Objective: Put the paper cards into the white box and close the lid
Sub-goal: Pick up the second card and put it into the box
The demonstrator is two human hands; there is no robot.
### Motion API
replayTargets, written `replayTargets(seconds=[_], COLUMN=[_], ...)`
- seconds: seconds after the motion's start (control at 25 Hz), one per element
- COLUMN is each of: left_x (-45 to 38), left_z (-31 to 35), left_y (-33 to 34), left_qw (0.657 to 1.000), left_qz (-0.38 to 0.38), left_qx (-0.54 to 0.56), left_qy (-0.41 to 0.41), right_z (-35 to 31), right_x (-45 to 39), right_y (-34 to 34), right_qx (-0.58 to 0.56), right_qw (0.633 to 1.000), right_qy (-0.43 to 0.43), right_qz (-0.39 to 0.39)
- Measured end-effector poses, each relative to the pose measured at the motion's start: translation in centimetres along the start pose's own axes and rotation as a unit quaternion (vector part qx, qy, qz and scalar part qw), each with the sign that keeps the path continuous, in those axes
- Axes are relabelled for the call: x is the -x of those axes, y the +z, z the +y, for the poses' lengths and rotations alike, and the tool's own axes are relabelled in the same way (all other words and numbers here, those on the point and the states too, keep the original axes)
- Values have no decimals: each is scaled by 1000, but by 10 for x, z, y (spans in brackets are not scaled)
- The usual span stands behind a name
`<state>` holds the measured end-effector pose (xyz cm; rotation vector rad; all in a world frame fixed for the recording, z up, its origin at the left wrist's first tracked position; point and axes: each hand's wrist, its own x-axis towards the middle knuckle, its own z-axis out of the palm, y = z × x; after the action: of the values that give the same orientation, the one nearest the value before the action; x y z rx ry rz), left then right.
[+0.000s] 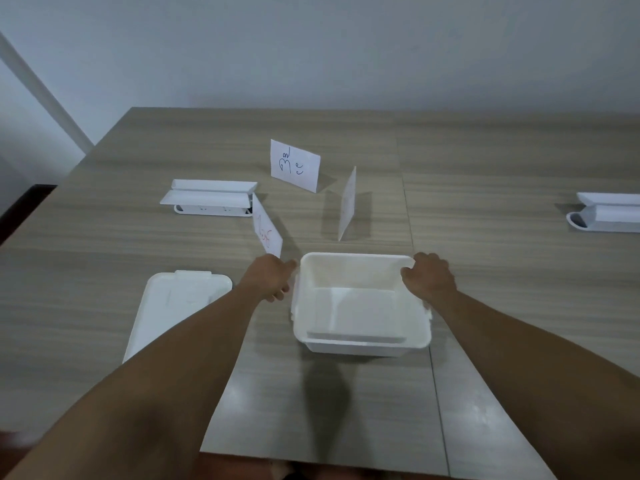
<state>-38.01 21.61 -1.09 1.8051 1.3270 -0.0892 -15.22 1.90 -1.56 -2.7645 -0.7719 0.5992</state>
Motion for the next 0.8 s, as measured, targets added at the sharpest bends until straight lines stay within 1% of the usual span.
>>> replayTargets(seconds=[0.08,0.12,0.2,0.24,0.28,0.32,0.4,0.52,0.6,0.72,0.8], left_x=[-18,-31,-61,-79,-97,-114,-147,-184,-199,-202,-198], left_z=[-6,-11,-18,-20,-20,-19,-15,-17,-22,-24,-23], left_y=[-27,-43,-73,-86,-97,-104,-116,-117,-108,-102,-107], left_qw=[998,992,970,958,944,928,894,852,834,824,833], left_qz=[36,65,121,132,122,96,61,39,46,102,131], left_qx=[-43,-85,-172,-205,-240,-279,-351,-430,-461,-470,-449], left_qy=[41,66,120,153,192,227,271,297,300,301,294], right_z=[-27,-47,-89,-110,-129,-146,-179,-218,-232,-236,-231], right_x=[0,-1,-6,-9,-12,-16,-23,-36,-45,-54,-56], right_y=[4,7,18,26,34,43,64,91,105,109,98], right_qx=[42,45,29,14,-4,-21,-41,-22,-40,-58,-93], right_qw=[993,990,988,989,989,989,987,987,987,987,987], right_qy=[-53,-84,-128,-136,-141,-148,-151,-137,-126,-129,-126], right_qz=[93,107,80,58,36,17,-23,-80,-94,-70,-35])
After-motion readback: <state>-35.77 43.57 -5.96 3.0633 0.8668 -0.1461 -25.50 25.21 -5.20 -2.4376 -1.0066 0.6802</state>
